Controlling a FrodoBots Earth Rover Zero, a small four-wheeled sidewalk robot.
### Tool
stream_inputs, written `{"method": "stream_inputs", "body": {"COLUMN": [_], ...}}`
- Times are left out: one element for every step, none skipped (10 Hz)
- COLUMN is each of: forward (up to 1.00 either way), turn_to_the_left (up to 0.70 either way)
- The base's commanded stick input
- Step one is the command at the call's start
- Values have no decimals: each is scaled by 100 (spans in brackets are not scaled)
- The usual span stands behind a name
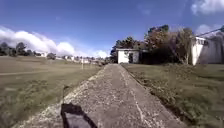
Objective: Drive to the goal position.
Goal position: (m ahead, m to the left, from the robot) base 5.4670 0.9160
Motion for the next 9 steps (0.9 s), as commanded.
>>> {"method": "stream_inputs", "body": {"forward": [100, 100, 100, 100, 100, 100, 100, 100, 100], "turn_to_the_left": [0, 0, 0, 0, 0, -5, -22, -40, -24]}}
